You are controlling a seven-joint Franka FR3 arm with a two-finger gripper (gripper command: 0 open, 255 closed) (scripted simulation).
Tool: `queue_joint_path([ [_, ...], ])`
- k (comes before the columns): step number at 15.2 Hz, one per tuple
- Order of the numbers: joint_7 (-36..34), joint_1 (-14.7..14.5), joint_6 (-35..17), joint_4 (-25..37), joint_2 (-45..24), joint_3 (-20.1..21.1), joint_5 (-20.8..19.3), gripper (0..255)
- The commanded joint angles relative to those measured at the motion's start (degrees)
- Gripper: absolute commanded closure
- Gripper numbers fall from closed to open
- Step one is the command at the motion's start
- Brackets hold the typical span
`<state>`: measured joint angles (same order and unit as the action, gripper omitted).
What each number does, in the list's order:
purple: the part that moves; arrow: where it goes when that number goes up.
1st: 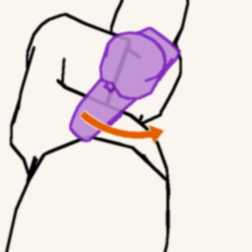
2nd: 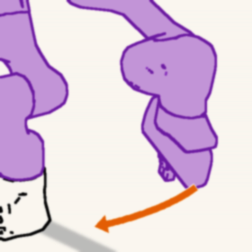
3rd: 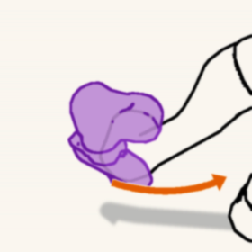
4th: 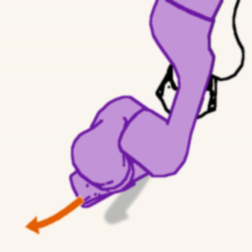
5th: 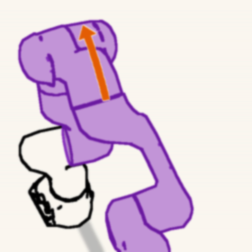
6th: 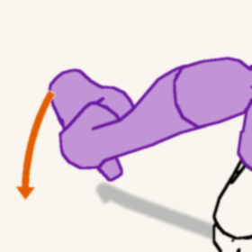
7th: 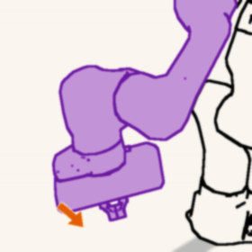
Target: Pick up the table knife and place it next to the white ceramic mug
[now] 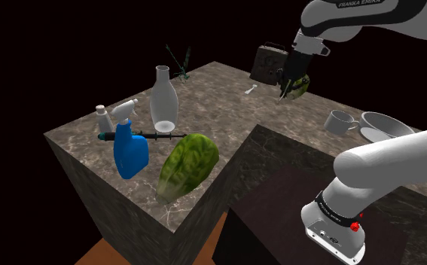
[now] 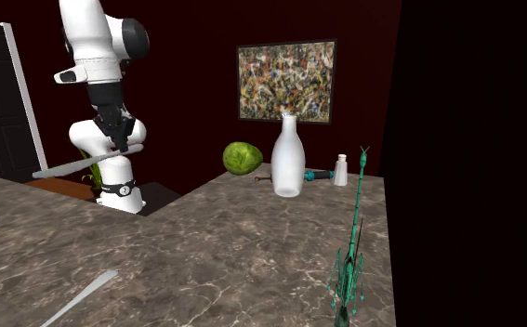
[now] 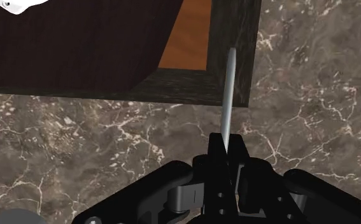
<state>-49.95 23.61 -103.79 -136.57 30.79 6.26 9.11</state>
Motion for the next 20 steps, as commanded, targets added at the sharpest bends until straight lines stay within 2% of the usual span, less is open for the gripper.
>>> queue_joint_path([
  [1, 2.7, 1.1, -0.2, -0.7, 0.1, -2.1, -1.2, 255],
  [8, 12.3, 5.4, 0.4, 1.1, -1.9, -9.7, -5.7, 255],
  [14, 20.9, 8.7, 0.6, 5.3, -6.4, -16.3, -8.8, 255],
  [20, 21.2, 8.8, -4.1, 1.3, -7.1, -16.5, -8.8, 255],
])
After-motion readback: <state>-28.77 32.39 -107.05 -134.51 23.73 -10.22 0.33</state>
